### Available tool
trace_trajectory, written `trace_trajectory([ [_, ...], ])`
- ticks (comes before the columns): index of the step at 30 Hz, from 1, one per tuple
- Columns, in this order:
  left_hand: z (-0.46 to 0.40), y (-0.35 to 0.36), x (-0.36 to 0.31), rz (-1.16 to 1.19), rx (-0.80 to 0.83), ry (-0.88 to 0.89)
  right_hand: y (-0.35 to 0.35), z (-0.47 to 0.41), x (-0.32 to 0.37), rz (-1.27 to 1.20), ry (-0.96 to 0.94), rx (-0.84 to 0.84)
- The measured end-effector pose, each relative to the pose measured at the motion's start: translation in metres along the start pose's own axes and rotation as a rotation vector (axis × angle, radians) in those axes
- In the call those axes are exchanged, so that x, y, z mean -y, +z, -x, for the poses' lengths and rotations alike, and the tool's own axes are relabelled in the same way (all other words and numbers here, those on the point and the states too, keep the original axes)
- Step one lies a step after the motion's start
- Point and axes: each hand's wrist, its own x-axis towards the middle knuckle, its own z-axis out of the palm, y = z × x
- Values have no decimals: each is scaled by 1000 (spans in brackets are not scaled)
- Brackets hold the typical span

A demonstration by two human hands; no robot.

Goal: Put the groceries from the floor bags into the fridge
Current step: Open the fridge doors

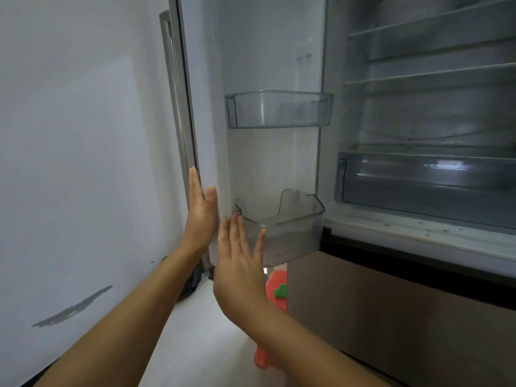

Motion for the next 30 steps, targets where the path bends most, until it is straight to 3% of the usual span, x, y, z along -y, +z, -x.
trace_trajectory([
  [4, 15, 3, -5, 112, -16, -130, -2, -7, 9, 47, -29, 102],
  [11, 16, -8, -16, 40, 43, -251, -5, -14, 11, 159, -128, 233],
  [14, 18, -13, -31, -50, 82, -299, -17, -9, 0, 30, -222, 250],
  [17, 43, -21, -39, -116, 14, -317, -28, 9, -20, -195, -300, 196],
  [20, 99, -38, -28, -163, -13, -351, -20, 37, -30, -371, -284, 166],
  [23, 172, -75, 1, -281, 54, -514, 5, 73, -13, -425, -257, 264],
  [30, 347, -222, 35, -421, 3, -783, 58, 172, 114, -511, -376, 444],
])
